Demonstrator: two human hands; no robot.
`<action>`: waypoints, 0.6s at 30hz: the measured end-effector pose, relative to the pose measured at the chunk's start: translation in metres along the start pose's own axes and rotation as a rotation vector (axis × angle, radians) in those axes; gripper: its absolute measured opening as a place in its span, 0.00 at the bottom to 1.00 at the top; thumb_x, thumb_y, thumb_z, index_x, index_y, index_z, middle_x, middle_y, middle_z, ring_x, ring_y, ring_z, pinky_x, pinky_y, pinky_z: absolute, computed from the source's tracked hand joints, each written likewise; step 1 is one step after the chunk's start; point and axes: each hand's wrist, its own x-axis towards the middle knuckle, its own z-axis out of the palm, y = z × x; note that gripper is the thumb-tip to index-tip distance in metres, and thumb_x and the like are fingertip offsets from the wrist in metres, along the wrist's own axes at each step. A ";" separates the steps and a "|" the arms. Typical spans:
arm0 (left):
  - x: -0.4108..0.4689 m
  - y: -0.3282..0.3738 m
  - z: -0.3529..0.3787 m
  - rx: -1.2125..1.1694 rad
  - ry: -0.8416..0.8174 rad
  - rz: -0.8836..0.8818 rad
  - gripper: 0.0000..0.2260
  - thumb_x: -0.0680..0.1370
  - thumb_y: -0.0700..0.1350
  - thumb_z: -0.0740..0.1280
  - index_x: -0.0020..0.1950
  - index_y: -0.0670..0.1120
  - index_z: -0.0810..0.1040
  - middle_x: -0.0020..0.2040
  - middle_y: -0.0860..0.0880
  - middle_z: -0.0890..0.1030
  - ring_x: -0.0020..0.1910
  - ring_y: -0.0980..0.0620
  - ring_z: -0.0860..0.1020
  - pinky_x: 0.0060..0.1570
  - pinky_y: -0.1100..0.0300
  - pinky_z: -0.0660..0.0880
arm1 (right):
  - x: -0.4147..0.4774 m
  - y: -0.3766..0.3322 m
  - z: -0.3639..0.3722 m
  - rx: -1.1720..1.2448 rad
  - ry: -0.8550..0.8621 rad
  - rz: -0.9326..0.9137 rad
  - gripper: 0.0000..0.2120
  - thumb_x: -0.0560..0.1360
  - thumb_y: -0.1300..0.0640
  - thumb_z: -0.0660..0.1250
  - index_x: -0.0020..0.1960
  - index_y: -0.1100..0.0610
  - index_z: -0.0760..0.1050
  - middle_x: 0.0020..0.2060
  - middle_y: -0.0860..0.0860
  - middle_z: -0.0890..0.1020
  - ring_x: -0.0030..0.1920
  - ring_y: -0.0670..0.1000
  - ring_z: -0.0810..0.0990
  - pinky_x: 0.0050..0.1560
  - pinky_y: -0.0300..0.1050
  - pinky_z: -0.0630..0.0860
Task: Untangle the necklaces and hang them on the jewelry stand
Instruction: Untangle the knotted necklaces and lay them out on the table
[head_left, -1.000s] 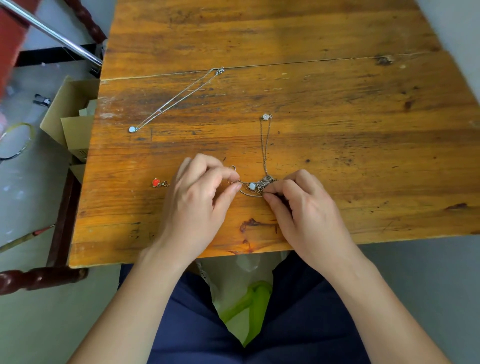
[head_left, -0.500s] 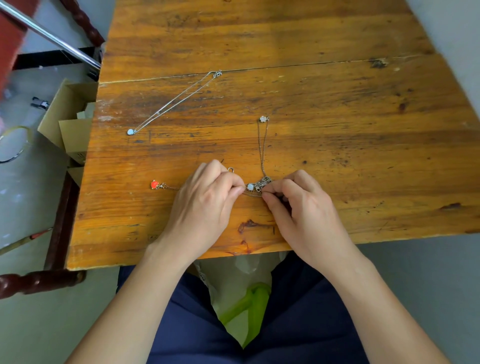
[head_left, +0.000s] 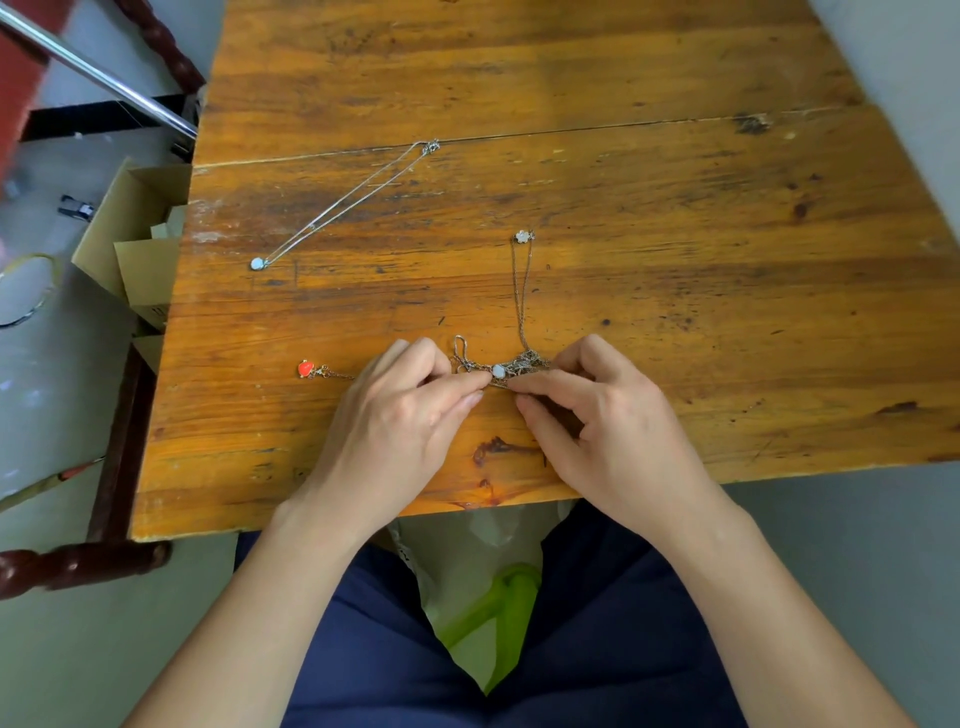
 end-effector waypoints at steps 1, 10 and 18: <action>-0.001 0.000 0.000 -0.002 0.003 0.003 0.09 0.78 0.40 0.70 0.57 0.42 0.84 0.39 0.47 0.73 0.40 0.47 0.72 0.37 0.51 0.73 | -0.001 0.001 0.000 -0.028 -0.005 -0.017 0.10 0.78 0.58 0.70 0.58 0.54 0.84 0.44 0.52 0.75 0.43 0.51 0.77 0.44 0.38 0.73; -0.011 0.004 -0.006 -0.035 -0.018 -0.016 0.08 0.78 0.45 0.69 0.52 0.44 0.85 0.40 0.49 0.72 0.41 0.49 0.71 0.39 0.54 0.72 | -0.003 0.001 -0.005 -0.017 -0.048 -0.027 0.08 0.76 0.51 0.72 0.52 0.51 0.86 0.44 0.52 0.76 0.43 0.50 0.78 0.44 0.39 0.74; -0.005 0.002 -0.001 -0.005 -0.089 -0.046 0.06 0.78 0.46 0.67 0.47 0.45 0.81 0.42 0.50 0.72 0.43 0.48 0.71 0.42 0.50 0.71 | 0.010 -0.007 -0.003 -0.136 -0.094 -0.037 0.08 0.77 0.46 0.68 0.48 0.46 0.84 0.42 0.48 0.75 0.41 0.50 0.77 0.35 0.39 0.67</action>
